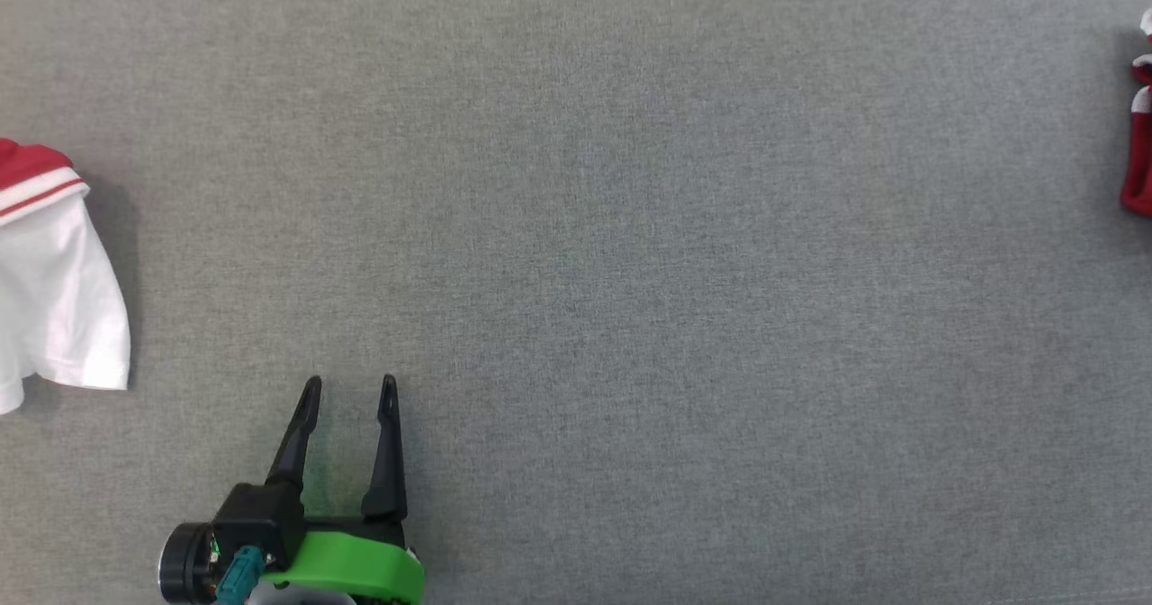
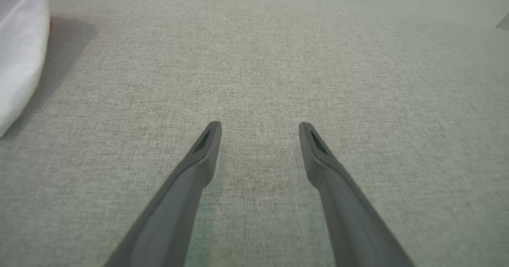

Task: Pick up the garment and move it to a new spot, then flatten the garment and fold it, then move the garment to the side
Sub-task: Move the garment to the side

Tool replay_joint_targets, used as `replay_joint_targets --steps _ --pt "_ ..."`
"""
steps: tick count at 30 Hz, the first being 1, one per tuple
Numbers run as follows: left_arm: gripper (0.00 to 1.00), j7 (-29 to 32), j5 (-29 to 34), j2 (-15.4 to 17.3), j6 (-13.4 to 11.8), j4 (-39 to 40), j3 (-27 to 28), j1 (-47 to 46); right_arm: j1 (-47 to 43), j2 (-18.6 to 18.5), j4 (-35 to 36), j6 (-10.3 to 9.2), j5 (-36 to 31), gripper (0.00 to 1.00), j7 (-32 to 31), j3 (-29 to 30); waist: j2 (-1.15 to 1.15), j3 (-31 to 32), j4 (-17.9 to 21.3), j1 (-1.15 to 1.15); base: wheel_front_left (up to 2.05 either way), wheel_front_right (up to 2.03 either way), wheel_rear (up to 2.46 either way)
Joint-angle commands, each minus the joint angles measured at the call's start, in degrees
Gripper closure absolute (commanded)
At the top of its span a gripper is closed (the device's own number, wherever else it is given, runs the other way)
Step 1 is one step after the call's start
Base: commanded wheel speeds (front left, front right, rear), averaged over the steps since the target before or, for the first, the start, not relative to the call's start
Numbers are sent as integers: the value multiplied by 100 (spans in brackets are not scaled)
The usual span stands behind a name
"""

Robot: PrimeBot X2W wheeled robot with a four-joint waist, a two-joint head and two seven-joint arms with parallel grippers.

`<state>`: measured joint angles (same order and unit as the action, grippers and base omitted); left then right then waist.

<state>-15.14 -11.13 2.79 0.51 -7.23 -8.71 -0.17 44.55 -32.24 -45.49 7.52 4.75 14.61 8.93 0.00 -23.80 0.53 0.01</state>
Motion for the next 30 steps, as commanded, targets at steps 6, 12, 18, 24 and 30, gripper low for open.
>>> replay_joint_targets --steps 6,12,18,24,30 --pt "0 1 59 25 101 -124 208 644 -2059 833 1785 -6 -168 0 56 407 0 1919 -131 -1 0 0 0" --pt "0 1 136 21 198 -13 474 1053 -3746 1987 3285 -6 -559 0 58 540 0 2481 -148 -1 0 0 0" --pt "0 0 263 21 326 -10 565 1016 -4986 2809 3828 -6 -680 0 59 496 0 2698 -248 -1 0 0 0" --pt "0 0 185 21 291 -2 562 915 -5474 2920 3783 -7 -566 0 59 340 0 2744 -253 -1 0 0 0" --pt "0 0 195 22 299 3 487 889 -5424 2928 3847 -6 -373 0 59 147 0 2730 -200 -1 0 0 0"
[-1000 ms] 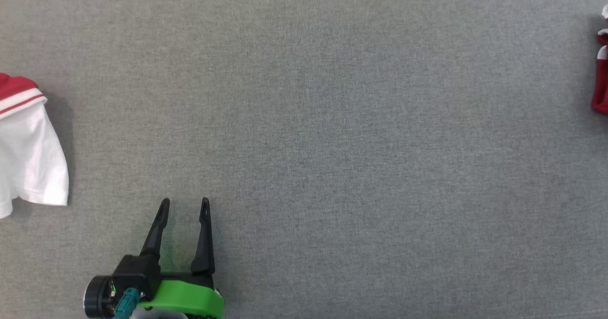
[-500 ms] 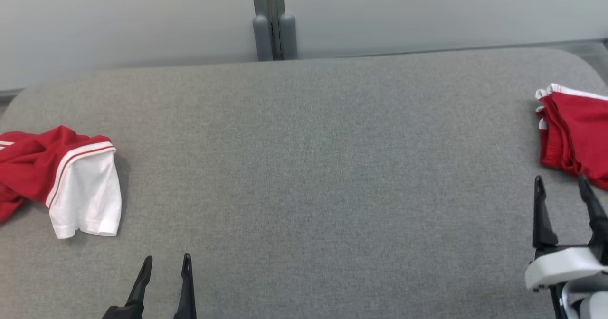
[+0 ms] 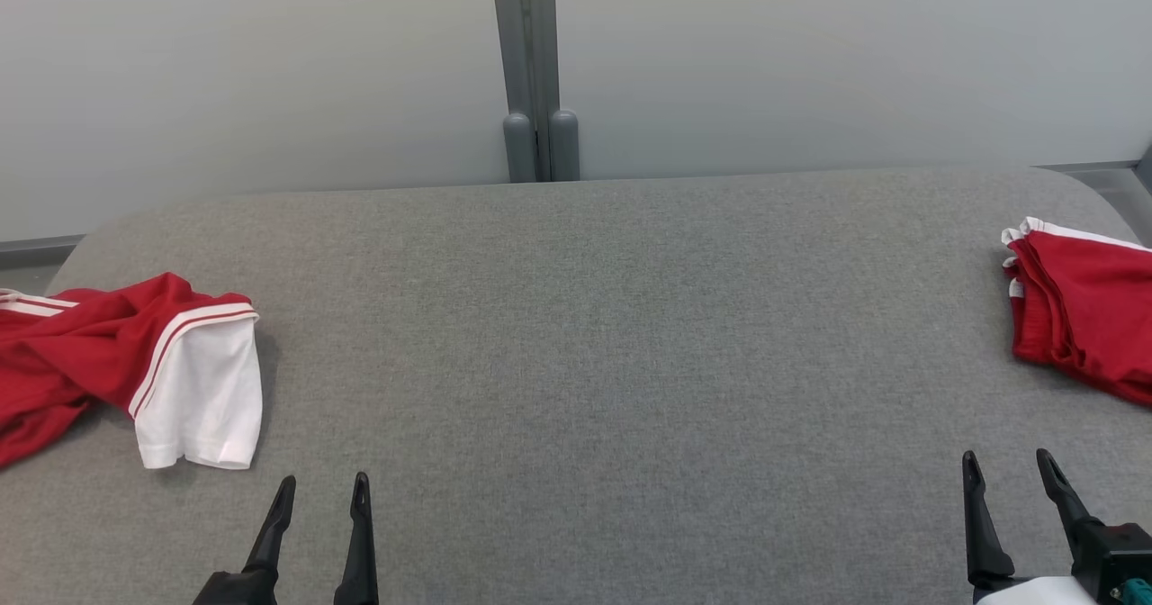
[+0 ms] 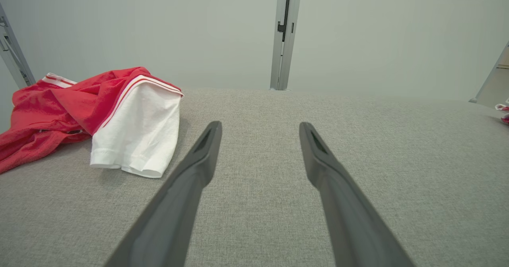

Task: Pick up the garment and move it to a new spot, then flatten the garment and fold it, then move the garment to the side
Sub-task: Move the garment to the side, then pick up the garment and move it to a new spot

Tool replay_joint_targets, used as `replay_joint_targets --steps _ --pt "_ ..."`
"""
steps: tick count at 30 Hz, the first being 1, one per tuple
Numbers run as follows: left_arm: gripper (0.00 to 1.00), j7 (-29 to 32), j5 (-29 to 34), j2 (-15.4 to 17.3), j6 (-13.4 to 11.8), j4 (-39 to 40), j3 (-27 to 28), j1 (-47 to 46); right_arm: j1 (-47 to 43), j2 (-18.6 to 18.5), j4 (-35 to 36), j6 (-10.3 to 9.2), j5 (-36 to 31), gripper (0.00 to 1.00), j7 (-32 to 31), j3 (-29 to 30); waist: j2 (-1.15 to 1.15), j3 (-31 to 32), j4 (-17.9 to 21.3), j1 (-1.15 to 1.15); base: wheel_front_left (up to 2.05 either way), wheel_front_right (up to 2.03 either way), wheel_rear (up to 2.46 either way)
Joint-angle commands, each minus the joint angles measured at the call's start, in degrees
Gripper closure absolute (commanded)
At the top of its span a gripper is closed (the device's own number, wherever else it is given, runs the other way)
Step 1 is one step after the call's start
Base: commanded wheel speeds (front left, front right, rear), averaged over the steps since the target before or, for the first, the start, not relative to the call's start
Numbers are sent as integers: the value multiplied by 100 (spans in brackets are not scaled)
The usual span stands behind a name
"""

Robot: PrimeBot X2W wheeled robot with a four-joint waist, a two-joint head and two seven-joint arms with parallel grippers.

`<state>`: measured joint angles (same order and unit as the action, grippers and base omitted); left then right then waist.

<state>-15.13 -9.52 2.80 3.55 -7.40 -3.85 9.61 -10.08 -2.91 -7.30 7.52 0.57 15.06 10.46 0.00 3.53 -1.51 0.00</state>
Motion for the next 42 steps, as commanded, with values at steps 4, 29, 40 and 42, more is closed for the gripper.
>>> replay_joint_targets --steps 4,29,40,42 --pt "0 -1 59 21 5 7 -19 -105 78 -6 75 -6 47 0 14 -23 0 -3 -32 0 0 0 0" --pt "0 -1 59 18 16 93 305 128 232 -6 -2 -6 265 0 15 -476 0 -71 -2627 0 0 0 0" --pt "0 -1 -575 18 218 -426 -259 -1470 760 -351 266 -6 -59 0 15 -327 0 -1787 -1844 0 0 0 0" --pt "0 97 -490 55 268 -898 -457 -2096 991 -502 331 -6 -53 0 15 -278 0 -2238 -1690 0 0 0 0"
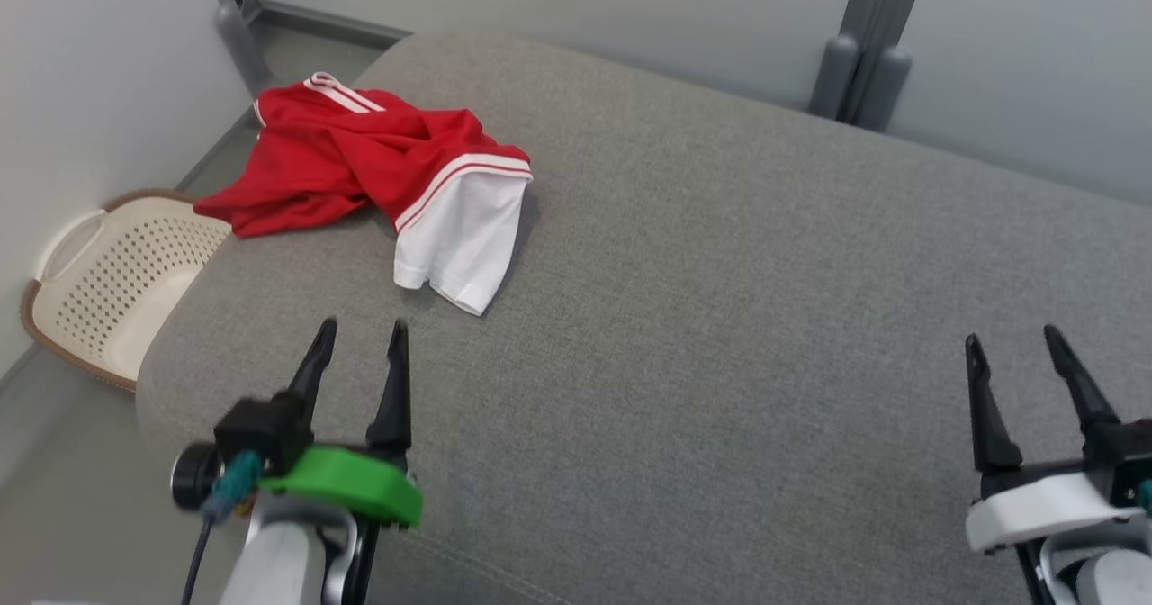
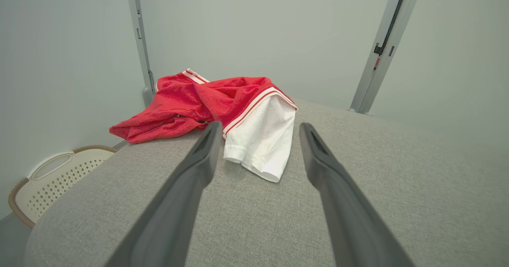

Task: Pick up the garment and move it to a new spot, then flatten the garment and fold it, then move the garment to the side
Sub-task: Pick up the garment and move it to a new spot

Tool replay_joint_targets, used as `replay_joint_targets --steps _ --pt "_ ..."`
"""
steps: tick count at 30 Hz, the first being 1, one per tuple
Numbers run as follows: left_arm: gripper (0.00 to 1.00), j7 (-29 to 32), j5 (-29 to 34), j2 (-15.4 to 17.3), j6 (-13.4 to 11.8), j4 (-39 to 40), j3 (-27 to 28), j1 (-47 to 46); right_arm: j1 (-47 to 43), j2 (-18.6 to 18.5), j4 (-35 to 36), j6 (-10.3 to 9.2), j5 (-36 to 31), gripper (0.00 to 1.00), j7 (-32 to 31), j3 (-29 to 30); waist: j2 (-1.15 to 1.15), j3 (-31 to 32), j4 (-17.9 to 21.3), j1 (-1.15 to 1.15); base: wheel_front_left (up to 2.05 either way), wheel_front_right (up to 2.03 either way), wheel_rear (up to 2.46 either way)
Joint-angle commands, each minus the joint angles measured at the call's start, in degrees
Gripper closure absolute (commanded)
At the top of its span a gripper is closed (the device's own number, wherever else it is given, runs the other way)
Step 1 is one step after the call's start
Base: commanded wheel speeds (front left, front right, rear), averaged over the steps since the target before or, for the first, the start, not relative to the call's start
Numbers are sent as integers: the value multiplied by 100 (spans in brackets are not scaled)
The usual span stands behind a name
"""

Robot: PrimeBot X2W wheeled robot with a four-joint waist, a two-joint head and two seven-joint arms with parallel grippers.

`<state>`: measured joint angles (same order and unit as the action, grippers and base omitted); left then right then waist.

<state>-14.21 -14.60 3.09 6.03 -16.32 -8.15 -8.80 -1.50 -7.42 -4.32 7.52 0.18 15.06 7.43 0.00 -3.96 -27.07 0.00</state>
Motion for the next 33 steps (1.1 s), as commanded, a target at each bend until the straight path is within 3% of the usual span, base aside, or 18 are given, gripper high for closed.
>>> replay_joint_targets --steps 1,8,16,17,18,25,33 --pt "0 58 10 20 45 -208 -76 -553 233 -121 59 -6 -6 0 15 54 0 -1679 925 0 0 0 0" --pt "0 793 -160 216 119 -1892 -272 -2573 882 -455 171 -6 76 0 15 20 0 -2746 1339 0 0 0 0" --pt "0 1139 -408 671 38 -3494 -45 -3806 1198 -536 113 -6 136 0 15 -91 0 -2933 1656 0 0 0 0" --pt "42 1184 -445 729 24 -3693 -4 -3900 1200 -520 99 -7 147 0 15 -96 0 -2897 1680 0 0 0 0" --pt "100 1254 -507 769 -13 -3877 47 -3983 1191 -500 76 -6 153 0 15 -95 0 -2847 1696 0 0 0 0" --pt "100 1085 -534 859 -169 -4434 84 -4130 948 -300 -104 -6 158 0 15 -50 0 -2344 1642 0 0 0 0" --pt "100 772 -695 631 29 -4177 -10 -3975 698 -11 -222 -6 140 0 15 -163 0 -1539 1591 0 0 0 0"
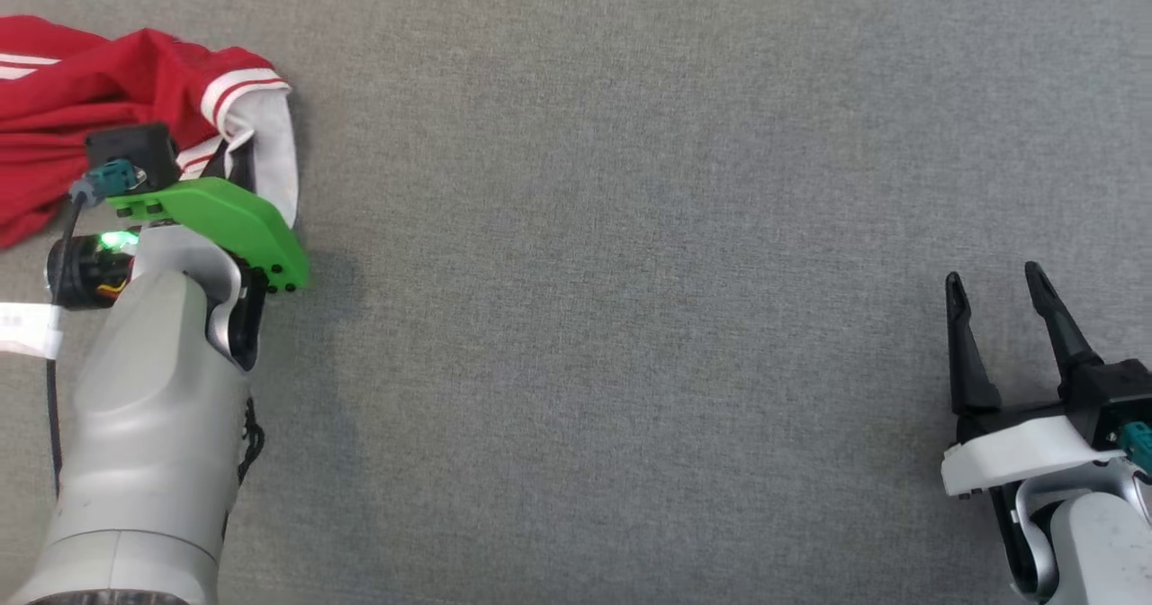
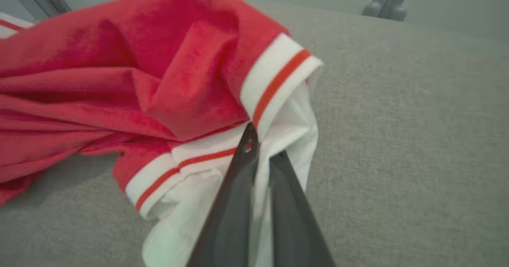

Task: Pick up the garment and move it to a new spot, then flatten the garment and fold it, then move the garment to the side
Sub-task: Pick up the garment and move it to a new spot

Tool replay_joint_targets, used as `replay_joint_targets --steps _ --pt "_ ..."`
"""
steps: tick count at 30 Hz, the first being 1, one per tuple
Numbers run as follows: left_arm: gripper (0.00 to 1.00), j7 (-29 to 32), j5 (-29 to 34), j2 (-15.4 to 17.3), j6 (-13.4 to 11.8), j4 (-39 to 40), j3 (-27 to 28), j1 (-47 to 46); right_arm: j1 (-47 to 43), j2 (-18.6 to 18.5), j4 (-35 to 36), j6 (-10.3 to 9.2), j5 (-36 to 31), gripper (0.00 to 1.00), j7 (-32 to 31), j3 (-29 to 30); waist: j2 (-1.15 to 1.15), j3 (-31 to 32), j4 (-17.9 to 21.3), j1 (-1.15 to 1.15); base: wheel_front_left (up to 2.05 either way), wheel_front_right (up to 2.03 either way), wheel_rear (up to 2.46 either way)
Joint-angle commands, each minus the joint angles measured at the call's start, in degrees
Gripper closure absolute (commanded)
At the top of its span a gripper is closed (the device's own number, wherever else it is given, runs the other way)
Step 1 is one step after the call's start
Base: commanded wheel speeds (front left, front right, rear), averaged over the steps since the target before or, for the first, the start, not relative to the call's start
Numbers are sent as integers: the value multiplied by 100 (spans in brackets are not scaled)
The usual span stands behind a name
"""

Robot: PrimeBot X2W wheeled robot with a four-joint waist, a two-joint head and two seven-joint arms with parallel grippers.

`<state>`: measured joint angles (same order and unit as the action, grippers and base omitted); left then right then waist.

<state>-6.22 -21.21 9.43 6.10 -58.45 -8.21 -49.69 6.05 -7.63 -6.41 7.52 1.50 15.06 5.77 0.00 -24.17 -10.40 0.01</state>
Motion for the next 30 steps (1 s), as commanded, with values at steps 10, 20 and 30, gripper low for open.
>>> replay_joint_targets --steps 10,20,30 --pt "100 240 -249 -146 128 2358 -414 875 -519 332 -172 -6 50 0 15 67 0 1632 295 -1 0 0 0" --pt "100 2185 -789 -291 -161 6808 -946 2227 -936 453 -184 -6 86 0 15 291 0 2099 943 -1 0 0 0" --pt "100 3227 -1717 -471 -624 8099 -1165 2734 -782 468 -220 -6 361 0 15 246 0 1932 1636 -1 0 0 0"
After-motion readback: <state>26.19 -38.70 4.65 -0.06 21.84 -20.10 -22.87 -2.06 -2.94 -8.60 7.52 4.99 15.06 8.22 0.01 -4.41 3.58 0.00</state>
